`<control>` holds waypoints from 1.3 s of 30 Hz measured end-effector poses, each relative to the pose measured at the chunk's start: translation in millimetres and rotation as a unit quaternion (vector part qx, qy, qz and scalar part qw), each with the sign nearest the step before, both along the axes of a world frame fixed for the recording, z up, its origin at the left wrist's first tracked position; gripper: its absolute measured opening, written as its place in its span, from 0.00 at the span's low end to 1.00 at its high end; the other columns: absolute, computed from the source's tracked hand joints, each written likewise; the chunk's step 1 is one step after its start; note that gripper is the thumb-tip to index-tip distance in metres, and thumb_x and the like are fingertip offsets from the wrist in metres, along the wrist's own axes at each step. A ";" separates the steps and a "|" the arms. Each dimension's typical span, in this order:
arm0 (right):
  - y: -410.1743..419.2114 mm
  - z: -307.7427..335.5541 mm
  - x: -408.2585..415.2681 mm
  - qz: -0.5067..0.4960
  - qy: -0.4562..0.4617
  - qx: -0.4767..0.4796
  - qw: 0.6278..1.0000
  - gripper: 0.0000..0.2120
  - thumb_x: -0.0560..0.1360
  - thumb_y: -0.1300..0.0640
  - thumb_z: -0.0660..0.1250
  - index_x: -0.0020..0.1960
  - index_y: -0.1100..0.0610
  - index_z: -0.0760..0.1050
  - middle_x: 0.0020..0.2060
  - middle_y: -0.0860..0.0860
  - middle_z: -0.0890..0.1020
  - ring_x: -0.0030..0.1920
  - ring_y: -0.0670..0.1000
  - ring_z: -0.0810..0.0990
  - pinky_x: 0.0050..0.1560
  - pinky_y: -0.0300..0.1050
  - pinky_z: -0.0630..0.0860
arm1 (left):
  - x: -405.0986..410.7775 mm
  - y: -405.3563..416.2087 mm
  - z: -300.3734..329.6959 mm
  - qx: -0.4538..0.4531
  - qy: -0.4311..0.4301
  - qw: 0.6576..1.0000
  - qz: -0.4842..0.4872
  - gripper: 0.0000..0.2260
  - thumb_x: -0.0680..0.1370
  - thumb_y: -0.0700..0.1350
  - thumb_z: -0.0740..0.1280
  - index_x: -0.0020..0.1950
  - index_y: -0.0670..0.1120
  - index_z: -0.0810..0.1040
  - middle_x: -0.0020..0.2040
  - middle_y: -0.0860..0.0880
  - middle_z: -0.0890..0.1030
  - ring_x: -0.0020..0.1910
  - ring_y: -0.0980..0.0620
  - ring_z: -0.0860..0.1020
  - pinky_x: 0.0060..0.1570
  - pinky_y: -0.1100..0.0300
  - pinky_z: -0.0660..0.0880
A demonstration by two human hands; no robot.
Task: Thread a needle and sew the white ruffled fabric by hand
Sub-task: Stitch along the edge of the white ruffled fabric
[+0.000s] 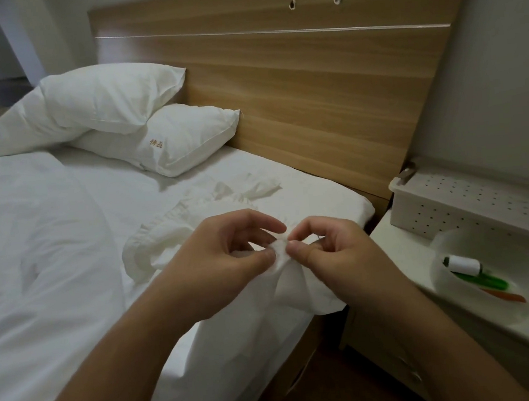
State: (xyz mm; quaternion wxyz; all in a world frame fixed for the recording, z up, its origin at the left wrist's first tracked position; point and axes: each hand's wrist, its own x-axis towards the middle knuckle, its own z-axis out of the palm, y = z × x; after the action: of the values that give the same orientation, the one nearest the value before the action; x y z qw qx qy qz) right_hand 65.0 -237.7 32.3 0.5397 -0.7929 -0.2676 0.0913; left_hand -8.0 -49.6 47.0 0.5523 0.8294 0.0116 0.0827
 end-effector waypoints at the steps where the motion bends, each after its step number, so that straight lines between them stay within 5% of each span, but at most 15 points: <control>1: -0.6 -1.7 2.2 -0.017 -0.004 -0.003 1.000 0.05 0.81 0.52 0.69 0.47 0.50 0.81 0.29 0.48 0.81 0.31 0.43 0.79 0.30 0.31 0.72 | 0.7 1.2 -1.2 0.011 0.000 1.000 0.007 0.12 0.80 0.38 0.74 0.55 0.55 0.87 0.48 0.51 0.88 0.42 0.49 0.84 0.49 0.52 0.82; 6: -4.2 -7.2 8.4 -0.057 0.006 0.012 0.998 0.05 0.80 0.53 0.70 0.47 0.53 0.81 0.26 0.46 0.78 0.28 0.40 0.76 0.29 0.31 0.68 | 2.3 3.7 -2.3 0.016 0.017 1.000 0.017 0.08 0.79 0.40 0.75 0.53 0.52 0.88 0.48 0.51 0.89 0.50 0.51 0.87 0.61 0.45 0.83; 12: -0.5 -12.5 6.7 -0.115 -0.039 0.005 0.993 0.03 0.81 0.52 0.69 0.48 0.48 0.79 0.30 0.46 0.81 0.39 0.42 0.81 0.32 0.33 0.74 | 0.3 1.8 0.2 -0.038 0.024 0.999 0.018 0.08 0.79 0.37 0.75 0.52 0.50 0.89 0.48 0.48 0.89 0.53 0.45 0.87 0.62 0.43 0.83; 17: -7.1 -1.1 -3.0 -0.071 -0.059 0.076 0.993 0.01 0.79 0.53 0.71 0.50 0.49 0.79 0.24 0.51 0.75 0.24 0.47 0.72 0.25 0.34 0.67 | 0.8 2.5 -0.1 -0.051 0.018 0.998 0.025 0.08 0.79 0.37 0.75 0.52 0.50 0.89 0.48 0.47 0.89 0.53 0.41 0.87 0.61 0.44 0.82; 28: -5.4 -5.1 -5.1 -0.054 -0.066 0.086 0.993 0.05 0.78 0.58 0.73 0.43 0.52 0.82 0.24 0.51 0.74 0.26 0.45 0.69 0.28 0.34 0.68 | 0.3 1.9 0.6 -0.047 0.010 0.999 0.022 0.09 0.79 0.37 0.75 0.52 0.50 0.89 0.48 0.47 0.89 0.48 0.42 0.86 0.56 0.50 0.82; 35: -5.8 -5.0 -3.6 -0.089 -0.009 0.101 0.991 0.07 0.78 0.60 0.72 0.41 0.53 0.82 0.28 0.58 0.77 0.26 0.43 0.71 0.27 0.34 0.68 | 0.2 1.9 0.4 -0.060 0.021 0.998 0.027 0.09 0.79 0.38 0.75 0.51 0.52 0.89 0.49 0.47 0.89 0.55 0.37 0.85 0.60 0.43 0.82; 39: -7.4 -5.8 -1.8 -0.131 -0.021 0.092 0.987 0.04 0.79 0.58 0.71 0.47 0.51 0.82 0.24 0.51 0.76 0.25 0.44 0.71 0.25 0.31 0.67 | -0.3 2.2 0.7 -0.060 0.021 0.997 0.032 0.09 0.79 0.38 0.75 0.51 0.52 0.89 0.49 0.48 0.89 0.55 0.40 0.86 0.62 0.43 0.81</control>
State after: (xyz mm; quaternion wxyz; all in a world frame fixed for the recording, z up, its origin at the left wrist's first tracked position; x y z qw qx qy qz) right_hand 63.2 -245.0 26.4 0.6117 -0.7701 -0.1798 -0.0213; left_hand -8.3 -47.3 47.8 0.5976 0.7957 0.0552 0.0819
